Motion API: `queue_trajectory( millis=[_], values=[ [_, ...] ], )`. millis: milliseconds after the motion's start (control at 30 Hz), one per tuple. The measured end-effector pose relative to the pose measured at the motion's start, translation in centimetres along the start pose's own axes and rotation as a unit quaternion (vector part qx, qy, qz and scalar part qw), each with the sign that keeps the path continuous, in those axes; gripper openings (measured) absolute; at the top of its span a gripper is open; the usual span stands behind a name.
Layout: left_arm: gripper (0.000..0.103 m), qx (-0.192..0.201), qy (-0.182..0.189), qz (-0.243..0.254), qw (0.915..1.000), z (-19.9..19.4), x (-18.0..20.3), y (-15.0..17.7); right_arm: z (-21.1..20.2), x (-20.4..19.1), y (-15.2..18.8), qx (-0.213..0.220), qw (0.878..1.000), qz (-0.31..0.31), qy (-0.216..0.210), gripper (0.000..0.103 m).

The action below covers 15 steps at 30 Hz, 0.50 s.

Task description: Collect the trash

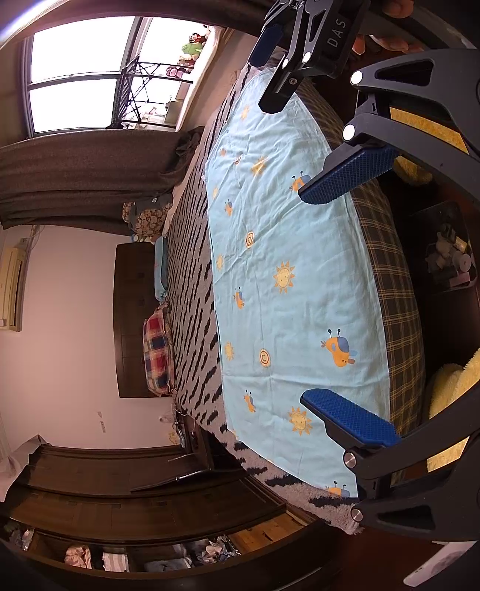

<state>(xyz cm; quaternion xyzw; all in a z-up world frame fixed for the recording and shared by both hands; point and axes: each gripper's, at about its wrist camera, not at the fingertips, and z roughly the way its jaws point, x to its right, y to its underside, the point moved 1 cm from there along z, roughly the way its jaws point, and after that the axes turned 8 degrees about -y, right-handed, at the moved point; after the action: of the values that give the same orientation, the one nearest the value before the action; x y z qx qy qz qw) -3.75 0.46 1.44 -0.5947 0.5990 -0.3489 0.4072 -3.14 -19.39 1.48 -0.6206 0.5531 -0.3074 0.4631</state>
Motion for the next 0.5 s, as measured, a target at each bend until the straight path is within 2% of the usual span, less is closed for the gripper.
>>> queue_trajectory(
  millis=[500],
  values=[
    [0.095, 0.002, -0.002, 0.002, 1.0, -0.01, -0.18, -0.18, 0.0, -0.05, 0.03, -0.001, 1.0, -0.001, 0.001, 0.1]
  ],
)
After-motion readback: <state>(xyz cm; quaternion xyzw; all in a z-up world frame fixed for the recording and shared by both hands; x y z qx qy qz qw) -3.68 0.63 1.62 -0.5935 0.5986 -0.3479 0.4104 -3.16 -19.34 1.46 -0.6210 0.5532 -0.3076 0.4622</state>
